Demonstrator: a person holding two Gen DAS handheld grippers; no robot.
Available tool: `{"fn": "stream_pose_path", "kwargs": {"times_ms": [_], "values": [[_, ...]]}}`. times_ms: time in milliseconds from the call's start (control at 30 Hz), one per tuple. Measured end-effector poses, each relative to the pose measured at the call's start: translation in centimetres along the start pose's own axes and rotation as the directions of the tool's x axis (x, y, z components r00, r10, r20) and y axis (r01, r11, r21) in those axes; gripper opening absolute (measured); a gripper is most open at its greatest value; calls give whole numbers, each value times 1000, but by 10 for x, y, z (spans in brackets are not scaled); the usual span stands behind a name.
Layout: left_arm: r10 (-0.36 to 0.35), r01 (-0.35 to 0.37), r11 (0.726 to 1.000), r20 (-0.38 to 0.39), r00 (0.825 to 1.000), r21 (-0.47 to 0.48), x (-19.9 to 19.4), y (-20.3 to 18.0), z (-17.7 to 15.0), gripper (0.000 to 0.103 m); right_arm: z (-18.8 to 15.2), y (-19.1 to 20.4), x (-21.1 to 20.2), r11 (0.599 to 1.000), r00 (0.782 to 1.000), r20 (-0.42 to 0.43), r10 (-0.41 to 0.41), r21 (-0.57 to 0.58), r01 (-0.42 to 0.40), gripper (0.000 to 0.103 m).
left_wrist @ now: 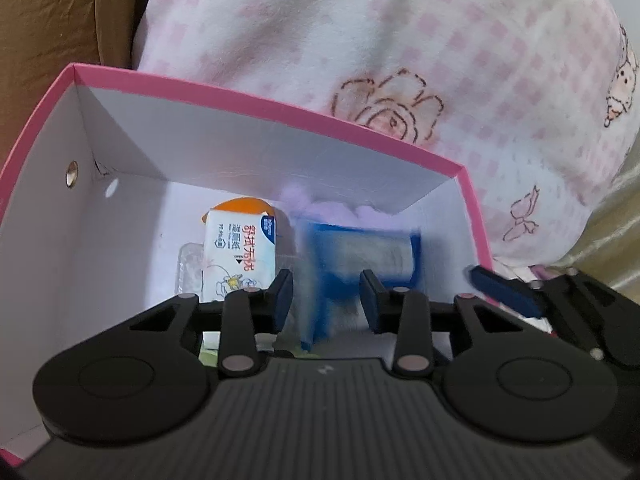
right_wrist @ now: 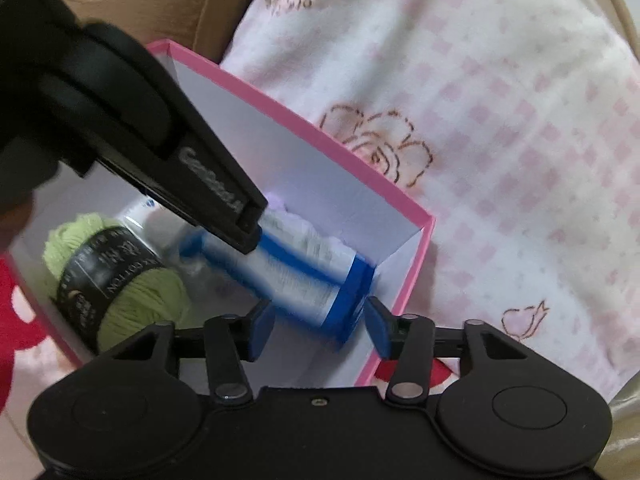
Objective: Organize objects
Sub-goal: 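Lower the snack packs into the pink box beside the plush toy, then open the right tool and withdraw it from the pink box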
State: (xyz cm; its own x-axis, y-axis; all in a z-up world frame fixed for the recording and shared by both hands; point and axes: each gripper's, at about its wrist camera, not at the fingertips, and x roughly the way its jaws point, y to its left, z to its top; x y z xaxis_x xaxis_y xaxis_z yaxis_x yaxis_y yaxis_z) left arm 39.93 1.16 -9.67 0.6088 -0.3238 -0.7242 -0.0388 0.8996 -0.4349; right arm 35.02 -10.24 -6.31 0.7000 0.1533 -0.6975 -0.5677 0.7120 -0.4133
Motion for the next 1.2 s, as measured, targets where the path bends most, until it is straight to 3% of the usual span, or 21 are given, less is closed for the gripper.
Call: {"fn": "stream_pose_path", "kwargs": {"times_ms": [267,533,767,1200], "values": [[-1,0,998,18,1000,66,-15,-11,-7,34,-20,-16,-40,986,993,69,92,135,-101,64],[34,-40,972,29,999,231,-47,-40,-19,35,-33,-35,-74,920,964,134,231,293,-262,64],[115,-127,948,57,992,292,-88,-56,-37,35,-40,-31,-99,909,963,145,228,324,-264,64],[168,-182,956,81,982,231,-170,-53,-61,40,-43,-20,-171,890,962,180,206,374,-261,65]]}}
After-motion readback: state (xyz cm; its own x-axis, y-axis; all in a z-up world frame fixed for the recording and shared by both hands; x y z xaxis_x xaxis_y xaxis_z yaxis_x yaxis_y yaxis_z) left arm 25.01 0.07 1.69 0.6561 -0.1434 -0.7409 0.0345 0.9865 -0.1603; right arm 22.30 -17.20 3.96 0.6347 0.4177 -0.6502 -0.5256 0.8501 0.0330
